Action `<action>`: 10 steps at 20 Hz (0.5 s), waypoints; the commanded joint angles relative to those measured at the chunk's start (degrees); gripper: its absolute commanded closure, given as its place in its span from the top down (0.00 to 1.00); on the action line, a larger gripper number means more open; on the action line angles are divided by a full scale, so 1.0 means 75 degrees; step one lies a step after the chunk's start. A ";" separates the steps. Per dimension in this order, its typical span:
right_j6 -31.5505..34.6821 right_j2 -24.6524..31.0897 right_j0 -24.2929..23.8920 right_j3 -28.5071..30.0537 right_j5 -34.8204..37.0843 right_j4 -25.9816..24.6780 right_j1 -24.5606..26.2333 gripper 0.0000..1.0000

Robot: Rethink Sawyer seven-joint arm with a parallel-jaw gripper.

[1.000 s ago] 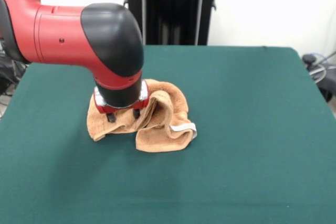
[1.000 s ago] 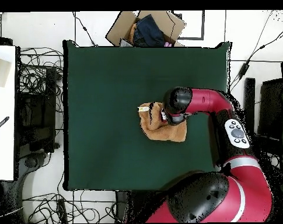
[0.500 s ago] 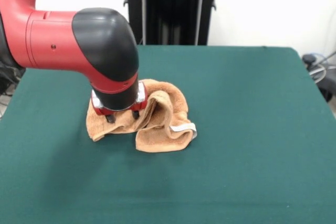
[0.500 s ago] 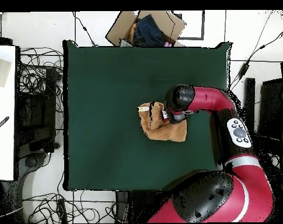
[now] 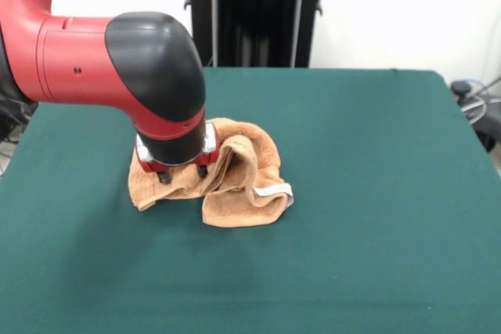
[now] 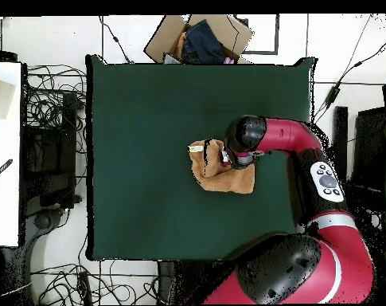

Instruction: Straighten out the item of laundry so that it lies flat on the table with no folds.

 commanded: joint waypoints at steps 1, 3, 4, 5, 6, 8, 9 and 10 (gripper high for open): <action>-0.1767 0.0432 -0.0106 -0.0276 -0.0575 -0.0456 0.0281 1.00; -0.1762 0.0437 -0.0107 -0.0275 -0.0584 -0.0464 0.0279 1.00; -0.1746 0.0437 -0.0106 -0.0274 -0.0596 -0.0466 0.0277 1.00; -0.1747 0.0452 -0.0116 -0.0275 -0.0628 -0.0465 0.0282 1.00; -0.1684 0.0456 -0.0127 -0.0263 -0.0683 -0.0454 0.0279 1.00; -0.1559 0.0465 -0.0148 -0.0240 -0.0793 -0.0431 0.0274 0.00; -0.1541 0.0468 -0.0159 -0.0263 -0.0759 -0.0413 0.0286 0.00; -0.1569 0.0508 -0.0193 -0.0269 -0.0743 -0.0381 0.0309 0.00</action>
